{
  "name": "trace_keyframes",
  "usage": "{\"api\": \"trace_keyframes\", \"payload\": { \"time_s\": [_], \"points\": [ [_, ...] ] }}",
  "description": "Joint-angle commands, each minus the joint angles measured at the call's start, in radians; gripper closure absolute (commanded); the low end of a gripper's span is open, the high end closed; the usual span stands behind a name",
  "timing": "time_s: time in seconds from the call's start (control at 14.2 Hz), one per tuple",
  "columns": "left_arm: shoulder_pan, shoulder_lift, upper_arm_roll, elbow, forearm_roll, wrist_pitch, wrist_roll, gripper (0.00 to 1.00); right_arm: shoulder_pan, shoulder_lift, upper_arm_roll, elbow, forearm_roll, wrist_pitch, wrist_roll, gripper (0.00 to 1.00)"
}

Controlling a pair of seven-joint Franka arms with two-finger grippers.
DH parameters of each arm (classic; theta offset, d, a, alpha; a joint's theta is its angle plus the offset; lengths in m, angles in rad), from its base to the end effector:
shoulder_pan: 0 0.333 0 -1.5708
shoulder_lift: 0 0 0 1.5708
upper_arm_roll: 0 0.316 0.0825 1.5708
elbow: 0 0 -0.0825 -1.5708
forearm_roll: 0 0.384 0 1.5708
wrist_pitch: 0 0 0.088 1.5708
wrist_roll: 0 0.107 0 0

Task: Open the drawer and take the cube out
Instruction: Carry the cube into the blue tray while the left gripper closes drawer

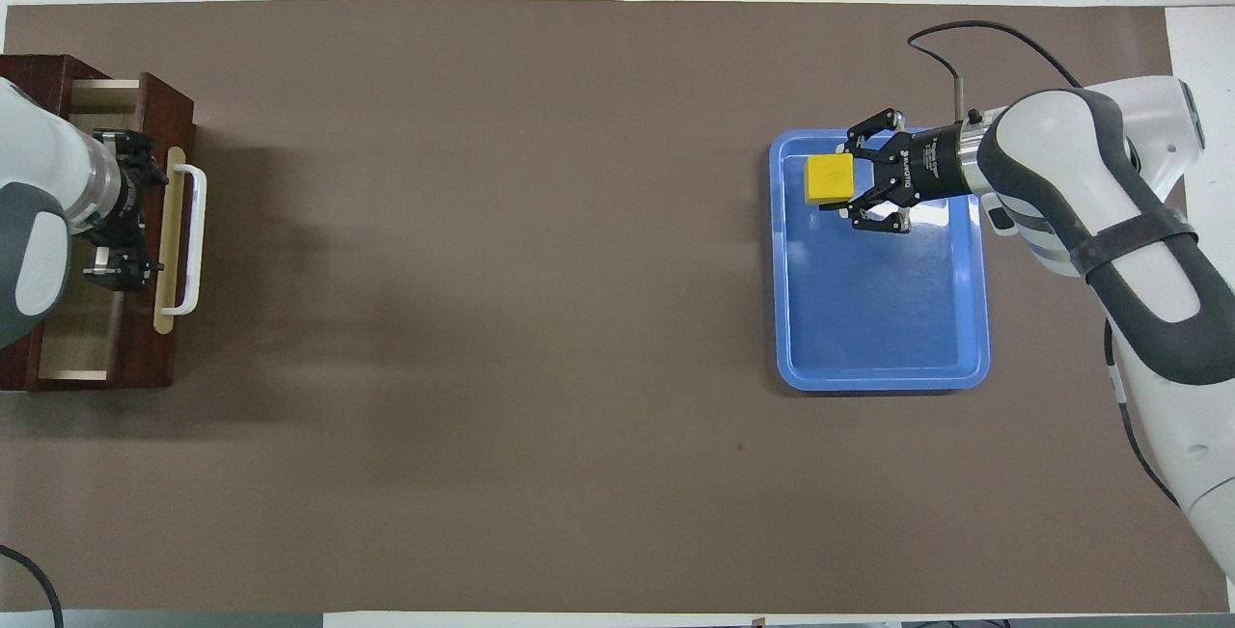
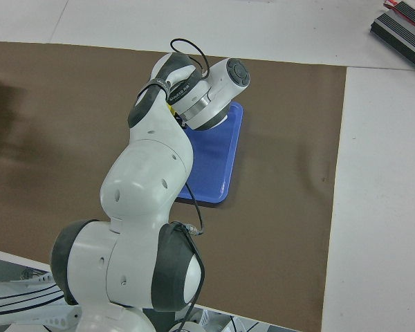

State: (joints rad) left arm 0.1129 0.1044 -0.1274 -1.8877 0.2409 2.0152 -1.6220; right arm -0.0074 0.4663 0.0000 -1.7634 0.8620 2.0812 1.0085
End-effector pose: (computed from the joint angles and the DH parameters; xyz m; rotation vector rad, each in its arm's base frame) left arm 0.5903 0.0075 0.4538 -2.1941 -2.0586 -0.2516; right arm 0.6521 0.0334 0.3034 -1.8281 1.7276 0.6089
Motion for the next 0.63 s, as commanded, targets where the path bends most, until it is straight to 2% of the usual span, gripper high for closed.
{"api": "trace_keyframes", "payload": {
  "time_s": [0.0, 0.28, 0.42, 0.56],
  "points": [
    [0.080, -0.002, -0.006, -0.002, 0.023, 0.020, 0.082, 0.00, -0.019, 0.024, 0.011, -0.002, 0.028, 0.013, -0.073, 1.00],
    [0.131, 0.000, -0.006, -0.004, 0.023, 0.040, 0.154, 0.00, -0.020, 0.034, 0.011, -0.051, 0.044, 0.040, -0.177, 1.00],
    [0.119, 0.001, -0.008, 0.002, 0.023, 0.031, 0.171, 0.00, -0.020, 0.034, 0.011, -0.056, 0.048, 0.040, -0.179, 1.00],
    [0.110, 0.004, -0.011, 0.037, 0.017, 0.024, 0.293, 0.00, -0.019, 0.034, 0.011, -0.056, 0.048, 0.042, -0.180, 1.00]
  ]
}}
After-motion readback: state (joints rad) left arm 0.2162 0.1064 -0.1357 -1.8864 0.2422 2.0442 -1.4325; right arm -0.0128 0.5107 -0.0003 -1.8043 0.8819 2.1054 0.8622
